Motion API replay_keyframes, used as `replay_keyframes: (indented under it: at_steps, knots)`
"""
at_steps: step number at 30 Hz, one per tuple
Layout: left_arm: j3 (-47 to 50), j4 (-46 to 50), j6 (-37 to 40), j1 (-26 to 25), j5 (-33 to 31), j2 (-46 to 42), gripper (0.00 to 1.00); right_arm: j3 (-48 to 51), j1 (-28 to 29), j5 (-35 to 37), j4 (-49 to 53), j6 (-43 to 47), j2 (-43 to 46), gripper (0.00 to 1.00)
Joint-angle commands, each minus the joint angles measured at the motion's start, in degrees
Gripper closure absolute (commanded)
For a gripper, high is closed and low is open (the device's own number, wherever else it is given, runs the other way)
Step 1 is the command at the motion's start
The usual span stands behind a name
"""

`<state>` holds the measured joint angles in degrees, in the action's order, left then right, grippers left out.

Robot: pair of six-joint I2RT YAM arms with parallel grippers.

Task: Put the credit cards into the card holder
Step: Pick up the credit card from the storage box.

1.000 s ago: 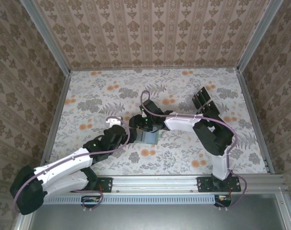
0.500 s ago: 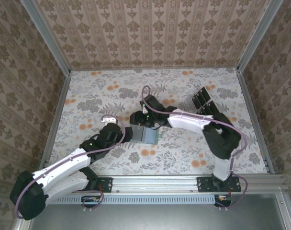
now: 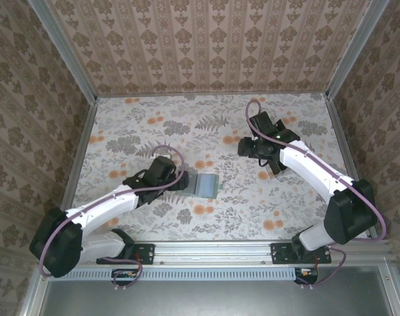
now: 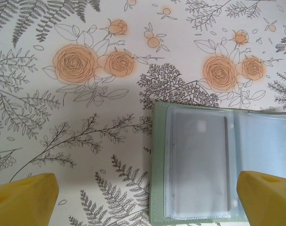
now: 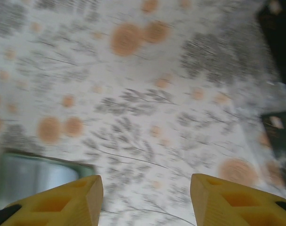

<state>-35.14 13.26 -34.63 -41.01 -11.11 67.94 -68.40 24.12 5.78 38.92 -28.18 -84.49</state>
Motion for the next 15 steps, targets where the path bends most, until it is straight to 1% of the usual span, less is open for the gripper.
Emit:
replay_keyframes:
  at_steps: [1,8,15]
  knots:
    - [-2.6,1.7,2.7,1.4,2.2,1.5,0.00,-3.9,-0.2,9.2,10.2,7.1,-1.5,0.49]
    - [-2.9,1.8,2.8,3.3,4.5,3.2,0.00,-9.8,-0.2,13.7,15.8,12.0,-9.6,0.59]
    - [-3.6,2.3,3.4,3.8,5.4,3.6,0.00,-9.9,-0.3,20.6,18.3,13.5,-13.0,0.65]
